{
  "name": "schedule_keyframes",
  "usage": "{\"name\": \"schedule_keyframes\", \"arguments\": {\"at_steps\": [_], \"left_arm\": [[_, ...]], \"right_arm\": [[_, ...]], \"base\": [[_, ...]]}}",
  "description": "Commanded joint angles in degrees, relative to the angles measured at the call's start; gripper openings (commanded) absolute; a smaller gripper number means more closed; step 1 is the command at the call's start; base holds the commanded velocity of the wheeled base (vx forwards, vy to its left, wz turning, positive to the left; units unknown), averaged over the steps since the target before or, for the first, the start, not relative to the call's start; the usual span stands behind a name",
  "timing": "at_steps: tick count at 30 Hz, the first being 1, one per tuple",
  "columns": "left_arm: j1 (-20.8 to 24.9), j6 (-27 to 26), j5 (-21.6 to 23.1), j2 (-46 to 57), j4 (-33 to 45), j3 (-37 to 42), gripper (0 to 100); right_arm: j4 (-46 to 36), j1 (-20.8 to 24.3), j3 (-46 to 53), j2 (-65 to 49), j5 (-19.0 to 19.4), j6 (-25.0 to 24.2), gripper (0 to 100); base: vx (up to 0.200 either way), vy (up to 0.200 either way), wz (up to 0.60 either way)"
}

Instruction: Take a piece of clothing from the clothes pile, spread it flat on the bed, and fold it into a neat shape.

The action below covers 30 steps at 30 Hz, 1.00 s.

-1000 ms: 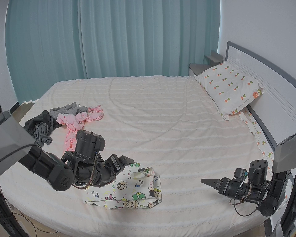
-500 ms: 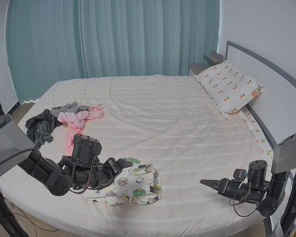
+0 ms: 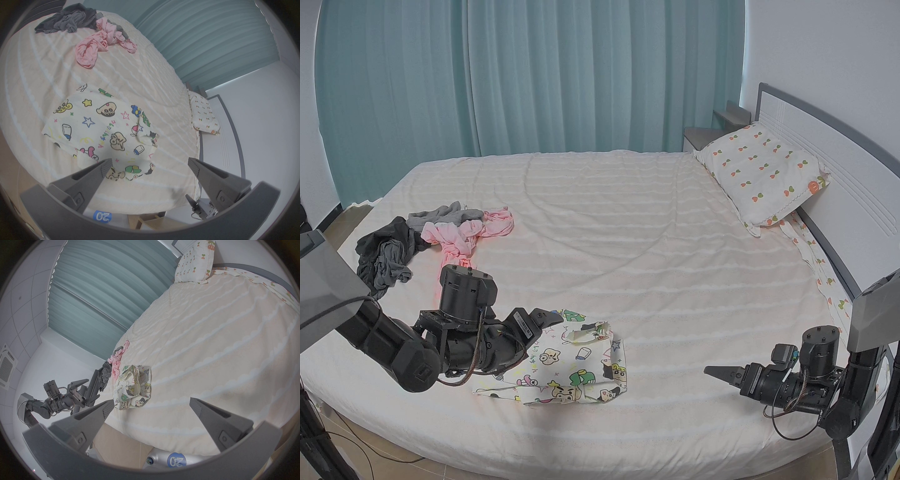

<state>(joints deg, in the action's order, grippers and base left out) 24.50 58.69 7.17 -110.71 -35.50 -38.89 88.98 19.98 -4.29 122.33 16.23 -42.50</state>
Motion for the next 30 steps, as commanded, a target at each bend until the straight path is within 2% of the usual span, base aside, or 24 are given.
{"name": "schedule_keyframes", "arguments": {"at_steps": [1, 9, 15, 21, 26, 30], "left_arm": [[-0.68, 0.03, -0.05, -0.91, -0.18, -0.14, 100], [-1.48, -0.06, -0.05, -1.61, -0.62, -0.4, 100], [-3.76, 0.03, -0.05, -2.58, -0.62, -1.45, 100], [-4.2, 0.03, -0.14, -2.66, -0.62, -1.54, 100], [-4.2, 0.11, 0.04, -2.58, -0.62, -0.93, 100], [-4.11, 0.2, 0.39, -2.58, -0.62, -0.75, 100]], "right_arm": [[0.67, 0.06, -0.02, 0.36, 0.03, 0.05, 100], [0.58, 0.06, -0.19, 0.45, -0.05, 0.05, 100], [0.67, 0.06, -0.63, -0.16, -0.05, 0.13, 100], [0.67, 1.03, -2.3, -0.34, -0.58, -0.31, 100], [0.58, 6.3, -8.89, 2.21, -9.28, -0.66, 100], [0.32, 9.46, -13.55, 4.23, -11.92, -0.31, 100]], "base": [[0.0, 0.2, 0.0], [0.0, 0.2, 0.0], [0.0, 0.2, 0.0], [0.0, 0.0, 0.0], [0.0, 0.0, 0.0], [0.15, 0.0, 0.0]]}}
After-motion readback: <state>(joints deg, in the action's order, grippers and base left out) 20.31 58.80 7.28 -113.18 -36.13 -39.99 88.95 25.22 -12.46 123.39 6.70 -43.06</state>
